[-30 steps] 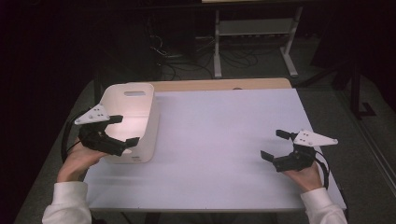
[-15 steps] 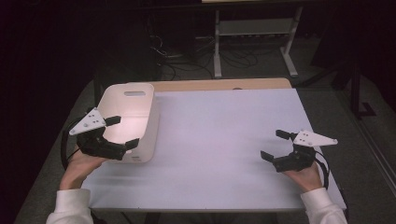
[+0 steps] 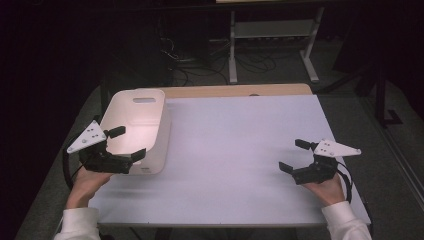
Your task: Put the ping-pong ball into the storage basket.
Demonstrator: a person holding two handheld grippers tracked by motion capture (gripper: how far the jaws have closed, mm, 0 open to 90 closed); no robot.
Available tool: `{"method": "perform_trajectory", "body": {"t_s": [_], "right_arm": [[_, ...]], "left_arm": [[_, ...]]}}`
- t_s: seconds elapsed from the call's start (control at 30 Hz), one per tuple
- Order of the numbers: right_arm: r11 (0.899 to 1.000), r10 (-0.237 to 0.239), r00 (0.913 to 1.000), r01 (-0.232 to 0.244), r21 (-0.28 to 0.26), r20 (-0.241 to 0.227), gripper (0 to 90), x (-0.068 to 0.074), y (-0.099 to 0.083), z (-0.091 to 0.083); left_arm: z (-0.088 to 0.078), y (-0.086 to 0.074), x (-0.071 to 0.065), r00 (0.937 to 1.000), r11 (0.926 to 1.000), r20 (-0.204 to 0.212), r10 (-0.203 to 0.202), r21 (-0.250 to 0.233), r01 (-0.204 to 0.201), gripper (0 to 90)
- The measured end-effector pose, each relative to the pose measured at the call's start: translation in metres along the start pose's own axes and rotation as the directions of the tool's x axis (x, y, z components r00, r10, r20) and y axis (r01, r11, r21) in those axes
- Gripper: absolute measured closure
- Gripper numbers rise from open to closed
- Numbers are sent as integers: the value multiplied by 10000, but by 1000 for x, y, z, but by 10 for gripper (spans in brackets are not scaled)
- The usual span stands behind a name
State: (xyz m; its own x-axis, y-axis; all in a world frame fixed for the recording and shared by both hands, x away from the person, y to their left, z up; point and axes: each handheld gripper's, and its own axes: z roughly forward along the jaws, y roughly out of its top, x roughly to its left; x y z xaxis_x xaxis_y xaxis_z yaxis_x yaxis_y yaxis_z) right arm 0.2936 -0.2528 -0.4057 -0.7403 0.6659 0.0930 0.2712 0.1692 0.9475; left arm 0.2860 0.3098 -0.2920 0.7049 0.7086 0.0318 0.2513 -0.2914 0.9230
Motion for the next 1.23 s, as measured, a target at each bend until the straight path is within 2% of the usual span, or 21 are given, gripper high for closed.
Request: {"method": "perform_trajectory", "body": {"t_s": [0.2, 0.23, 0.47, 0.53, 0.77, 0.83, 0.9, 0.93, 1.07, 1.1, 1.23], "right_arm": [[10000, 27, 10000, -27, 19, -7, 0, 0, 0, 0], [10000, 29, 10000, -29, 13, -9, 0, 0, 0, 0], [10000, -3, 10000, 3, 57, 7, 0, 0, -1, 1], [10000, 17, 10000, -17, 39, 1, 0, 0, 0, 1], [10000, 16, 10000, -16, 31, -12, 0, 0, -1, 0], [10000, 10, 10000, -10, 28, -27, 0, 0, -1, 1], [10000, 2, 10000, -2, 27, -41, 0, 0, -1, 1], [10000, -2, 10000, 2, 20, -55, 0, -1, -1, 1], [10000, -32, 9999, 33, 63, -131, 0, 1, -1, 2], [10000, -16, 9999, 17, 66, -130, 0, 1, -1, 2], [10000, 0, 10000, 0, 7, -70, 0, -1, -1, 1]], "left_arm": [[0, -4, 0, 9997, 9991, 92, -210, -374, 213, 0], [1, -5, 0, 9994, 9984, 96, -346, -453, 350, 0], [3, -14, -2, 9993, 9959, 126, -363, -823, 372, 0], [4, -18, -2, 9985, 9946, 152, -534, -883, 545, 0], [7, -25, -4, 9979, 9935, 227, -605, -952, 624, 0], [6, -26, -5, 9986, 9930, 167, -504, -1063, 519, 0], [5, -28, -6, 9979, 9878, 195, -626, -1413, 647, 0], [3, -28, -6, 9984, 9873, 103, -549, -1484, 558, 0], [3, -32, -7, 9968, 9812, 37, -792, -1765, 786, 8], [3, -33, -6, 9971, 9835, 31, -763, -1642, 758, 8], [5, -37, -5, 9961, 9846, 55, -878, -1512, 876, 6]]}}
